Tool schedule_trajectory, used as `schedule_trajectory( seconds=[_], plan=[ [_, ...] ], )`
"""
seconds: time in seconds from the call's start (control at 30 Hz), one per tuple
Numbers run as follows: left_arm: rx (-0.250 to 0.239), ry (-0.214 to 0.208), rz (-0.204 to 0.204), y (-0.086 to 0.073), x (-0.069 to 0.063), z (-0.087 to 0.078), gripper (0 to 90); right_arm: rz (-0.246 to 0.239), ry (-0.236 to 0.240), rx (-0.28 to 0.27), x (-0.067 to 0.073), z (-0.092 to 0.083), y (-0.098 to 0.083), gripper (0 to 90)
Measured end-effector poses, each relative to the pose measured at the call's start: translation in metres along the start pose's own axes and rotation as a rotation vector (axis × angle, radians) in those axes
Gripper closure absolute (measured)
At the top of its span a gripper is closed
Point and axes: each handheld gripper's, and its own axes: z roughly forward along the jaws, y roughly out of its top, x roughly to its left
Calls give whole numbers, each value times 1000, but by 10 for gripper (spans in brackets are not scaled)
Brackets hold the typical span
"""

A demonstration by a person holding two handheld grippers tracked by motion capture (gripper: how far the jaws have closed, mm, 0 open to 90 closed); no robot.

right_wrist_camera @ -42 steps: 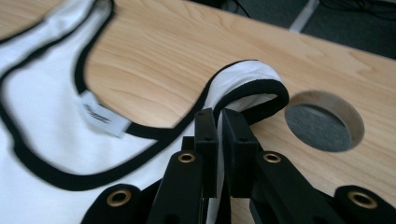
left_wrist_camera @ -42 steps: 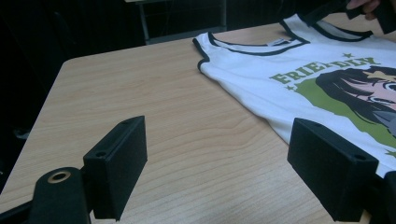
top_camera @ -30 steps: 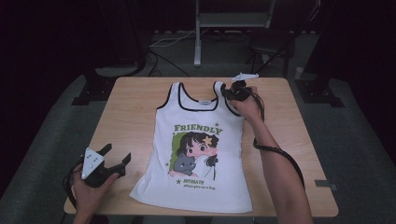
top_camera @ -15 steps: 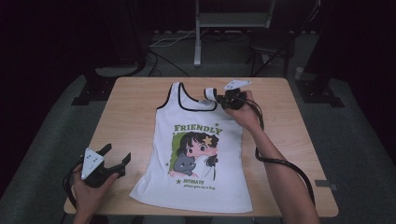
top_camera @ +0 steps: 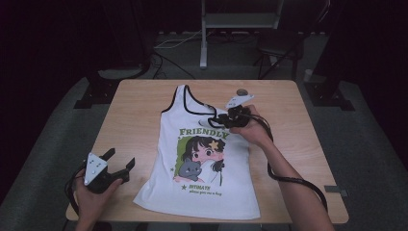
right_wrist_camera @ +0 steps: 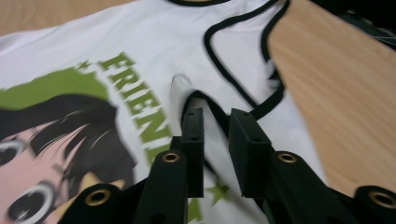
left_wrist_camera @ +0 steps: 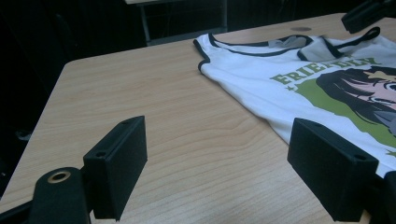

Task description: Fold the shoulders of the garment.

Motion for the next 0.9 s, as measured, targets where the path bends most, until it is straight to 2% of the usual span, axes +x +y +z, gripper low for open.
schedule_trajectory(
  seconds=[0.13, 0.23, 0.4, 0.5, 0.6, 0.7, 0.8, 0.9],
  plan=[
    [1, -2, 0, 0, 0, 0, 195, 1, 16, -4, 5, -1, -1, 634],
    [0, -1, 1, 0, 0, 0, 195, -14, 29, 8, 9, 5, 1, 580],
    [0, -2, 4, 0, 0, 0, 195, -61, 81, 19, 22, 18, 1, 513],
    [-1, -2, 7, 0, 0, 0, 195, -76, 77, 24, 28, 24, 1, 498],
    [-2, -3, 7, 0, 0, 0, 195, -91, 44, 48, 29, 30, 0, 552],
    [-2, -3, 5, 0, 0, 0, 195, -67, 0, 57, 30, 35, -2, 655],
    [-5, -1, 8, 0, 0, -1, 195, -37, -24, 52, 30, 36, -5, 797],
    [-4, -1, 8, 0, 0, 0, 195, -29, -35, 48, 31, 34, -5, 853]
  ],
)
